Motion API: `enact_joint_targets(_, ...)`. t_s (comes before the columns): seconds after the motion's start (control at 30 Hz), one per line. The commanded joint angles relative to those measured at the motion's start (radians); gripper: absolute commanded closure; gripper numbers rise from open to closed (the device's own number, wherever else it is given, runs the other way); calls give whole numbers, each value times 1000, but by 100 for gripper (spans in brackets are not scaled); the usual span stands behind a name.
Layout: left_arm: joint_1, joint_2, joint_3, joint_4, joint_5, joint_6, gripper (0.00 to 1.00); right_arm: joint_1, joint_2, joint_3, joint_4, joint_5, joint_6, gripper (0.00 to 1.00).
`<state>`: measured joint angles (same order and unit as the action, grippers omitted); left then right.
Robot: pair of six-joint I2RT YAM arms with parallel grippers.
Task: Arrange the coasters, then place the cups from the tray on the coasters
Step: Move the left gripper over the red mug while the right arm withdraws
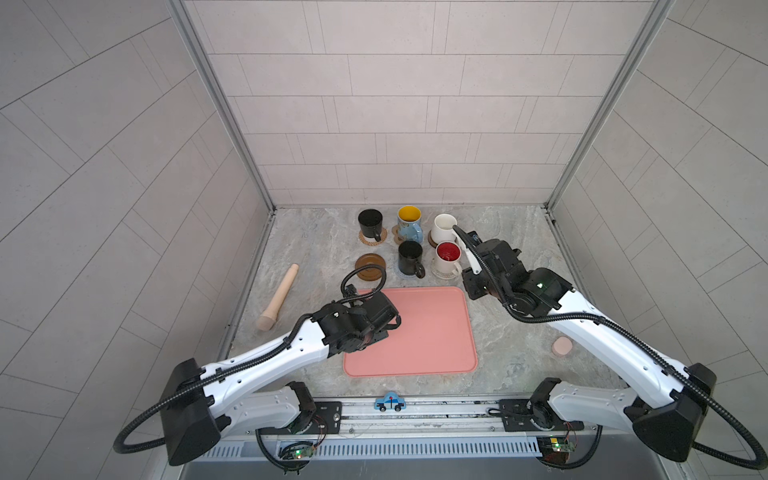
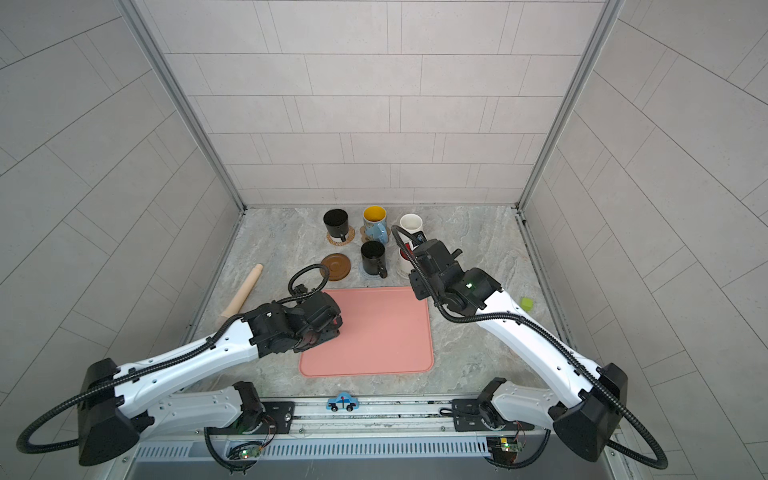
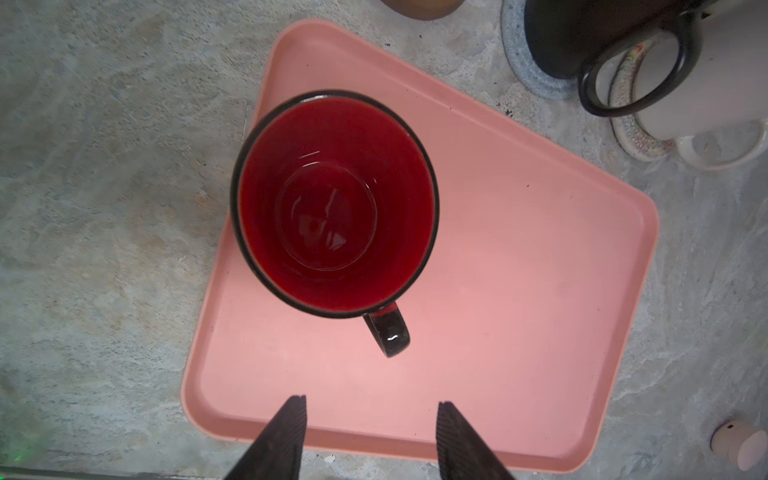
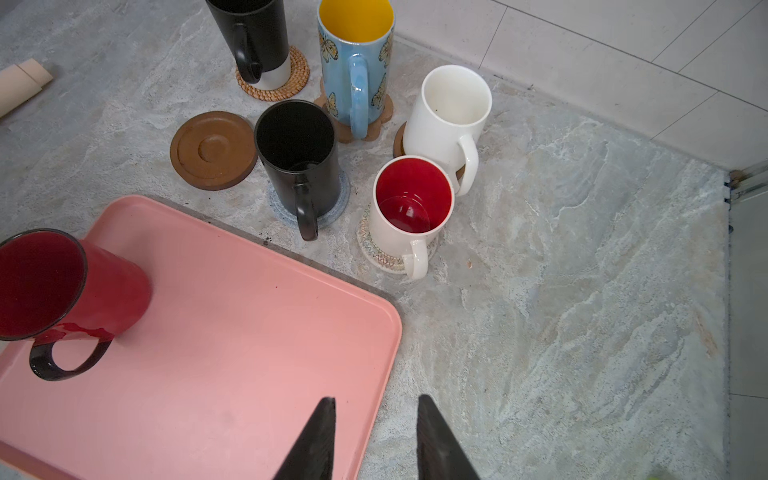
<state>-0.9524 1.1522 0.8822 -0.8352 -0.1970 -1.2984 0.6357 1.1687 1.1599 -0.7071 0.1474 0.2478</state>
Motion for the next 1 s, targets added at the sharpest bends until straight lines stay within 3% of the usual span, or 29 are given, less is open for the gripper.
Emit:
enact_joint_targets(0.0,-6,34,24,33,-24,-42,43,-6,-39,-13,-16,29,11,64)
enact_joint_targets(0.97,5,183,-18,148,-48,-77,45,-12,-75,-49,-31,31,35,63)
